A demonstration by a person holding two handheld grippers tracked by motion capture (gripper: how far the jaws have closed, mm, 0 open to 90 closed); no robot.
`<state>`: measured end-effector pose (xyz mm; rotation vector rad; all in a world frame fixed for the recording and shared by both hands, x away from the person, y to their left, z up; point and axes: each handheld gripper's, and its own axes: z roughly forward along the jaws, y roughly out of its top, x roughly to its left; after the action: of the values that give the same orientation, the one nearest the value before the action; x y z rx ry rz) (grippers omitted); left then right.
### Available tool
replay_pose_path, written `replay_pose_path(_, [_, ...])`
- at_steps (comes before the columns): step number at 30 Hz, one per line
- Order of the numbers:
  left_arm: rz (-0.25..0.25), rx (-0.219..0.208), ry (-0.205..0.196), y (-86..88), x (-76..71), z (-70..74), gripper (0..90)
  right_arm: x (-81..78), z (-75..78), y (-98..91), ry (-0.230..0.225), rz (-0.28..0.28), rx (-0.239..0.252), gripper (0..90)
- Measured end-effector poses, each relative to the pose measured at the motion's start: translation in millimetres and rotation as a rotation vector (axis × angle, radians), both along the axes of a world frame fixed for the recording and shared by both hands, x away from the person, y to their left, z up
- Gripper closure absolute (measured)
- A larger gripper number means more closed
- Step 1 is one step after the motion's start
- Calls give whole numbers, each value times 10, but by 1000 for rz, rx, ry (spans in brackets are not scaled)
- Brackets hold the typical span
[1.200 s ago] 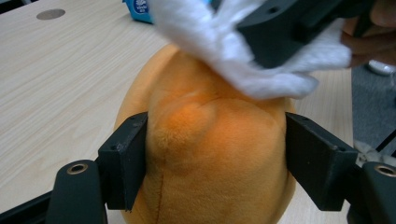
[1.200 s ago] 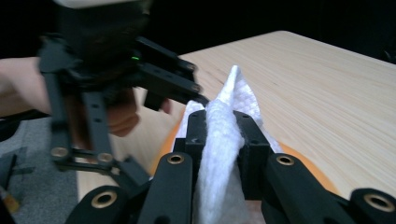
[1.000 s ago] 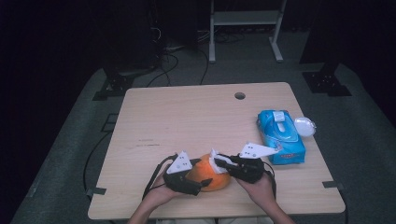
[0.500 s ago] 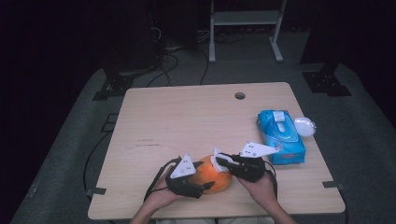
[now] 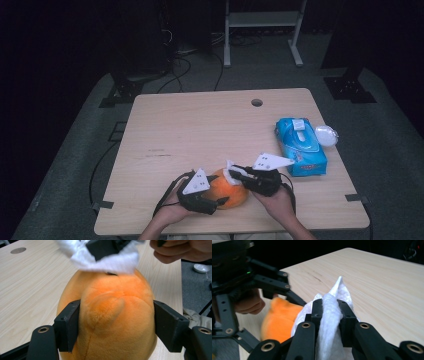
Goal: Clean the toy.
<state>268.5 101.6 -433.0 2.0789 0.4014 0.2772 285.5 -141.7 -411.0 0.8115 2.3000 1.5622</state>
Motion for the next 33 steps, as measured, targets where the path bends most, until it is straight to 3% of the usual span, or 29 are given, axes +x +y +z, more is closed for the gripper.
replay_pose_path(2, [4, -3, 12, -29, 11, 18, 239, 4, -13, -30, 18, -8, 18, 770])
replay_pose_path(5, [32, -20, 30, -98, 20, 41, 143, -66, 23, 70, 8, 28, 29, 770])
replay_pose_path(7, [26, 4, -2, -92, 10, 41, 168, -105, 44, 134, -5, 62, 21, 770])
replay_pose_path(9, [29, -1, -2, -44, 15, 33, 245, -103, 50, 126, -11, 59, 17, 770])
replay_pose_path(13, [43, -12, 13, 70, 68, 1, 303, -8, -14, -23, 16, -11, 17, 770])
replay_pose_path(16, [42, -18, 26, 114, 93, -10, 307, 26, -51, -92, 54, -38, 43, 770])
replay_pose_path(19, [36, -12, 29, 146, 100, -10, 307, -26, -6, -37, 43, 1, 79, 769])
replay_pose_path(22, [41, -24, 43, 208, 126, -20, 308, -79, 19, 45, 16, 24, 59, 770])
replay_pose_path(29, [52, -46, 69, 290, 180, -33, 316, 60, -126, -138, 68, -54, 67, 770])
replay_pose_path(33, [55, -46, 71, 325, 189, -34, 318, 28, -83, -128, 74, -34, 117, 769])
